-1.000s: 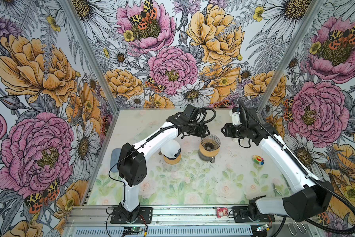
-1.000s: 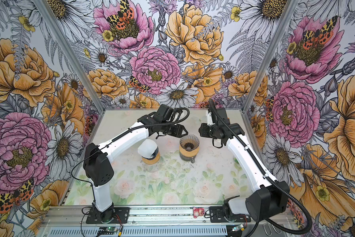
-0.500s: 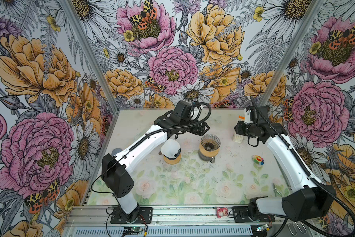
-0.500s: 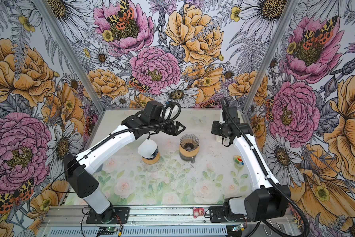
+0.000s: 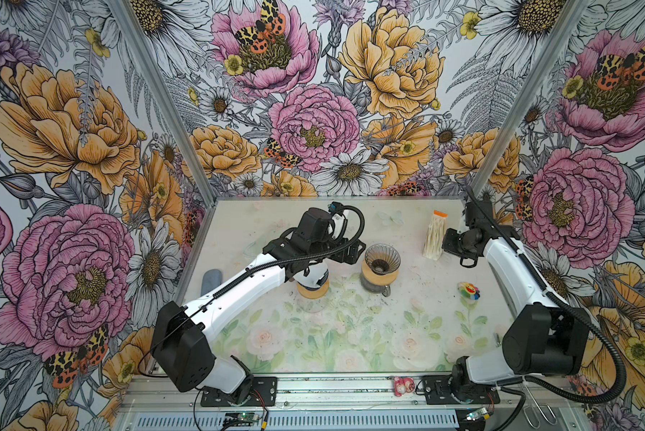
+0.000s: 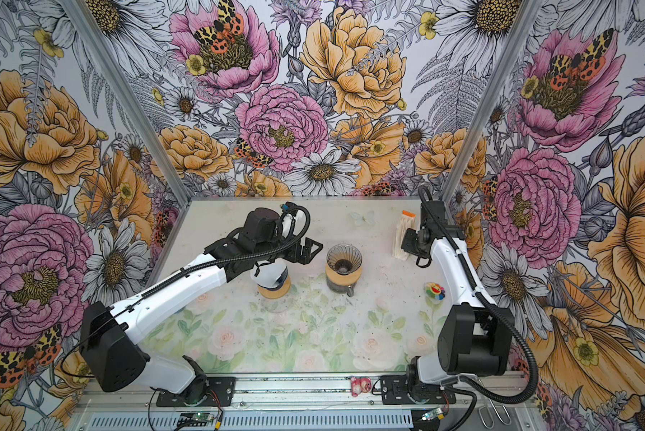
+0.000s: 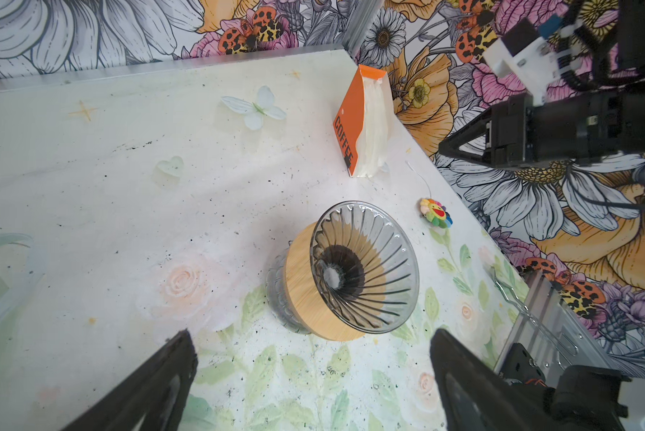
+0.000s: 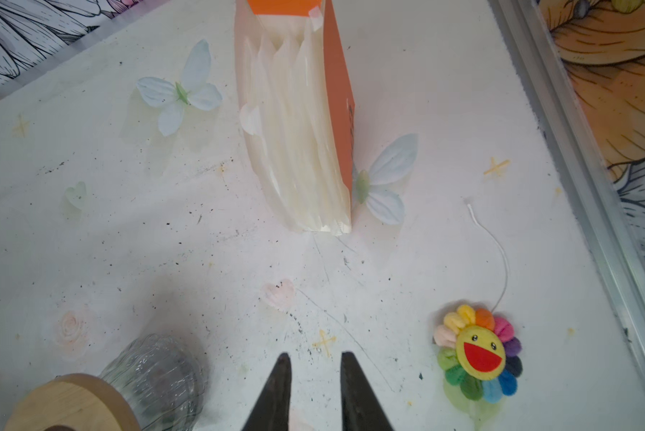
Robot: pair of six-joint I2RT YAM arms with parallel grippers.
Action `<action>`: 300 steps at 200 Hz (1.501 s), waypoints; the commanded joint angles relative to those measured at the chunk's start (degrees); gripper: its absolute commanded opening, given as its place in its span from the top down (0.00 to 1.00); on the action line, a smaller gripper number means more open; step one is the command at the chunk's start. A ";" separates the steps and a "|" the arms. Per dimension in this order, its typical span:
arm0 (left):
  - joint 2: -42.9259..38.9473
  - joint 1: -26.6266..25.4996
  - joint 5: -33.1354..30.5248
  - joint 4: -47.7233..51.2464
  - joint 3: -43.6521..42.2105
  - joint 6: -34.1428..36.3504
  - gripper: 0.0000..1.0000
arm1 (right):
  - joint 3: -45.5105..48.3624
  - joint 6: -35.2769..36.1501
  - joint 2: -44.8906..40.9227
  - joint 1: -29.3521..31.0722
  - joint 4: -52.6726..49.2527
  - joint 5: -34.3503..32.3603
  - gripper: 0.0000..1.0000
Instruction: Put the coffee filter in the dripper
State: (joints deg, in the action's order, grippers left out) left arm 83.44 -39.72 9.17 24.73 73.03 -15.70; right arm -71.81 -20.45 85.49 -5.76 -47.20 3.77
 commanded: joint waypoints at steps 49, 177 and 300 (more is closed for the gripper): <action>-0.08 2.01 0.26 -3.90 0.17 -1.51 0.01 | -0.73 -0.62 8.66 -1.49 7.44 0.05 0.79; 3.23 4.01 2.51 -4.03 1.91 -2.53 0.01 | -5.93 -0.45 19.09 -1.60 9.41 -2.50 0.85; 4.54 4.22 3.06 -3.75 2.74 -3.39 0.01 | -5.21 -0.06 20.01 -1.61 9.80 -1.93 1.00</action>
State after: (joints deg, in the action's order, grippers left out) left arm 87.26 -36.16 11.18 22.00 74.00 -18.13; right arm -76.07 -20.49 104.97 -7.11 -38.26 2.13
